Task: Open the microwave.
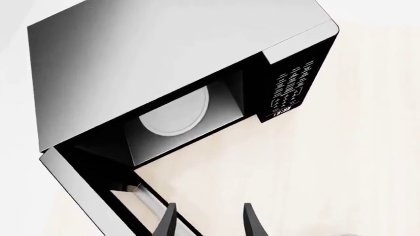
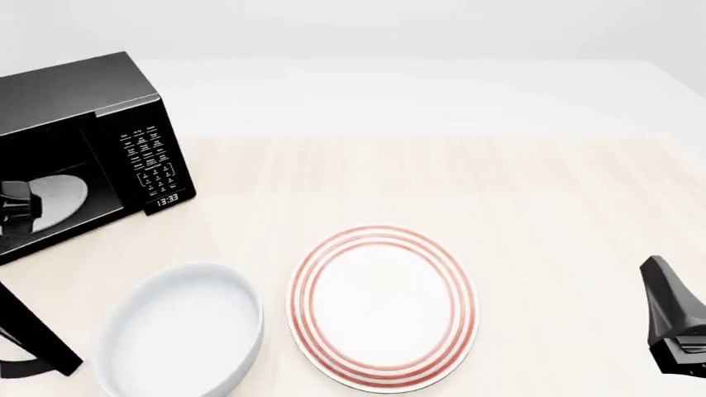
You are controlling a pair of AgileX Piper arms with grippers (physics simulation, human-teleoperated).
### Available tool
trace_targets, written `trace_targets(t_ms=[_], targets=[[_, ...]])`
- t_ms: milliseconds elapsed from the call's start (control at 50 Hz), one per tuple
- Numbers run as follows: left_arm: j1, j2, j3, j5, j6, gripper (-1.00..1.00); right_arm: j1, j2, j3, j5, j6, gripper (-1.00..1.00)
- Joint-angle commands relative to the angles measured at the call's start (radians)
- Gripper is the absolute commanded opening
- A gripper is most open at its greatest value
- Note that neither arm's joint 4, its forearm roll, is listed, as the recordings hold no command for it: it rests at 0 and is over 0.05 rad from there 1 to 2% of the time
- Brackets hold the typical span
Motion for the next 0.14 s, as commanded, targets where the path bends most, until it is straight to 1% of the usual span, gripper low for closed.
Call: trace_targets(t_ms=[20,140], targets=[[-0.004,-0.023,0.030,0.019,0.017,1.00,0.000,0.000,0.000,0.000,0.000,1.00],[-0.003,-0.033,0.036,0.024,0.018,1.00,0.000,0.000,0.000,0.000,0.000,1.00]])
